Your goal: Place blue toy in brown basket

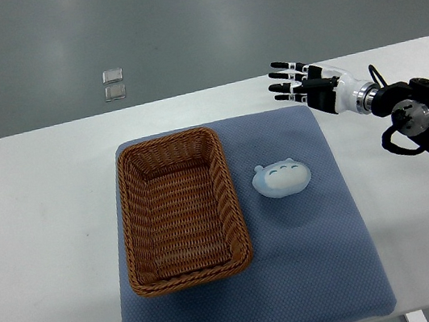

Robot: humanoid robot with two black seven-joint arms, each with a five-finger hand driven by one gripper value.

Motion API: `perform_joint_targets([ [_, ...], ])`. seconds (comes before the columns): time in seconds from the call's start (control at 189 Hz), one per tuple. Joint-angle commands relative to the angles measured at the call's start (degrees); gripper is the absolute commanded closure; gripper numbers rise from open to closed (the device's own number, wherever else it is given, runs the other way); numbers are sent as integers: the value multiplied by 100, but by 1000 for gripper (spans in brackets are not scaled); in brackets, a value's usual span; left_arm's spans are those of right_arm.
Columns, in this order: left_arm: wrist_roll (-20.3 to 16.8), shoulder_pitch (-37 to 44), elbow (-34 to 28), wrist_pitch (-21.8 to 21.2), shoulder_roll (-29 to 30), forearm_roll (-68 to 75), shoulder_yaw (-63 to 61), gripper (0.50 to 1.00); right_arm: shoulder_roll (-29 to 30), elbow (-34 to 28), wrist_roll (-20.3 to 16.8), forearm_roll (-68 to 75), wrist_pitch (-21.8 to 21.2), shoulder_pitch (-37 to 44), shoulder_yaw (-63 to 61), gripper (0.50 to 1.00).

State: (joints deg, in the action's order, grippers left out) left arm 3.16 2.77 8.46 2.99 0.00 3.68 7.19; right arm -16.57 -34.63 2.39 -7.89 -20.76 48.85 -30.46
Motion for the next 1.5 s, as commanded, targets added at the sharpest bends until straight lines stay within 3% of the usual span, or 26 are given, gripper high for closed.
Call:
perform_joint_targets([
  [0.0,0,5,-2,-35,0,1,-7,500,-4,0,33,-19,-7,-7,-13,587],
  [0.264,-26,40,6,-53,0,1,-25,500,-57,0,42,-28,-68,2,14,587],
  [0.412,-26,-13,6,-53,0,1,-34,500,-136,-9,59,-301,-499,20,-4,587],
  [0.629,-26,-13,6,-53,0,1,-43,500,-241,-123,508,-1602,-895,160,-4,587],
  [0.871,-26,-13,6,-53,0,1,-51,500,-777,-1045,1404,-4079,-1424,213,-4,589],
  [1.014,-26,-13,6,-53,0,1,-51,500,-953,-1660,1738,-5749,-1424,213,14,589],
  [1.109,-26,-13,6,-53,0,1,-51,500,-997,-1924,1764,-6558,-1413,204,14,587],
  [1.495,-26,-13,6,-53,0,1,-51,500,-1305,-2522,1764,-7446,-1316,187,154,589],
])
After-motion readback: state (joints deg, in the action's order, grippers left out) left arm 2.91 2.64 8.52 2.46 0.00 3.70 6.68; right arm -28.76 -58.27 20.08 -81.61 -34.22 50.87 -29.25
